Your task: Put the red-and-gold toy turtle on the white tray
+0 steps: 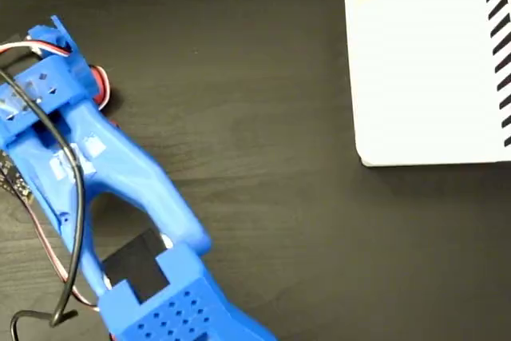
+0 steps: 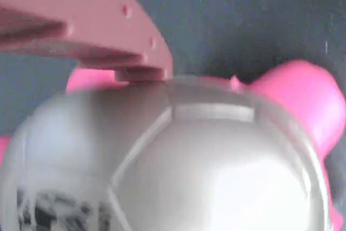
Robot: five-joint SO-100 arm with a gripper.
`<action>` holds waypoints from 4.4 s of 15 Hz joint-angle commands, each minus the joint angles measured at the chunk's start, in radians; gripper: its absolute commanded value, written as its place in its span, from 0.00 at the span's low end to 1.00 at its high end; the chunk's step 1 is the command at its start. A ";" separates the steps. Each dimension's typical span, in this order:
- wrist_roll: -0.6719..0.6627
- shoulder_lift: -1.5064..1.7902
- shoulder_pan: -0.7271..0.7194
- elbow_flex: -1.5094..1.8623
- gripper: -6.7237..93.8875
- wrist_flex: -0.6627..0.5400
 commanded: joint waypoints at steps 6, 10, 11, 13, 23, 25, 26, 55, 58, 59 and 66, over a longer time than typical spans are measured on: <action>0.015 0.037 -0.008 0.000 0.06 -0.011; 0.048 0.092 -0.008 -0.017 0.06 0.029; 0.060 0.126 -0.005 -0.028 0.06 0.049; 0.095 0.218 -0.005 -0.043 0.06 0.095; 0.179 0.555 0.023 -0.061 0.06 0.236; 0.209 0.574 0.153 -0.127 0.06 0.255; 0.218 0.565 0.235 -0.176 0.06 0.264; 0.459 0.003 1.060 -0.446 0.06 0.163; 0.460 -0.002 1.039 -0.411 0.33 0.133; 0.459 0.002 1.035 -0.402 0.41 0.129; 0.436 0.037 1.029 -0.365 0.60 0.130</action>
